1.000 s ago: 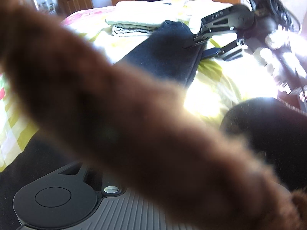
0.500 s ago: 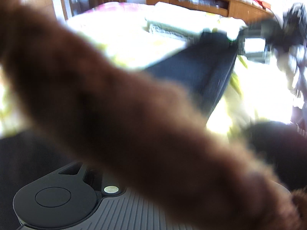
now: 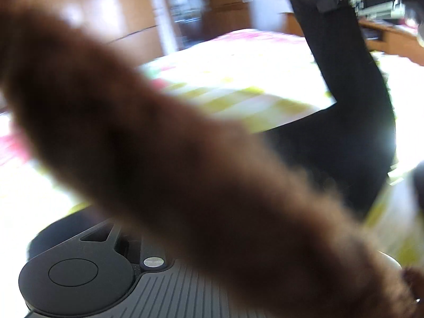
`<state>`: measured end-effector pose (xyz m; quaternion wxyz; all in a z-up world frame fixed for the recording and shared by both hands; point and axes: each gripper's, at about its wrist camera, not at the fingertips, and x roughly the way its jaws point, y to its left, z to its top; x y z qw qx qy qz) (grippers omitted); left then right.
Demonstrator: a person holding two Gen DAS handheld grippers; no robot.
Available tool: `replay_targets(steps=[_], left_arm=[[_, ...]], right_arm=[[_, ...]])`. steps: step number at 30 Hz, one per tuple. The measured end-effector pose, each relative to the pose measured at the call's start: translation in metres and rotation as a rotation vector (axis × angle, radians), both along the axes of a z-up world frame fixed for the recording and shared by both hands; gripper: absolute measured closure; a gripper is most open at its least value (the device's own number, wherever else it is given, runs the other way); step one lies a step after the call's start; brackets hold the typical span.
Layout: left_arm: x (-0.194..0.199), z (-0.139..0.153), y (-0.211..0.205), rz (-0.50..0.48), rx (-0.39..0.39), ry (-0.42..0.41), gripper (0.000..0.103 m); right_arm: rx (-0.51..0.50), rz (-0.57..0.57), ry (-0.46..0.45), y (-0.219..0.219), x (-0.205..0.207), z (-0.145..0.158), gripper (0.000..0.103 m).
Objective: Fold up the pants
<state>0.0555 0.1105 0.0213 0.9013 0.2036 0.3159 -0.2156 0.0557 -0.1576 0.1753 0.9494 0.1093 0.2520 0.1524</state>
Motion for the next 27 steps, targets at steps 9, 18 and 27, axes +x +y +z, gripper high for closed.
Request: replay_targets(steps=[9,18,27], left_arm=[[-0.03,-0.039,0.102,0.263,-0.013,0.061,0.065],[-0.025,-0.044,0.119,0.255,-0.186,0.052,0.064],[-0.039,-0.04,0.123,0.258,-0.241,0.052,0.061]], right_arm=[[-0.224,0.472,0.159,0.239,0.035,-0.112,0.08],[-0.153,0.315,0.06,0.227,0.049,-0.058,0.08],[-0.326,0.611,0.032,0.335,0.018,-0.114,0.08]])
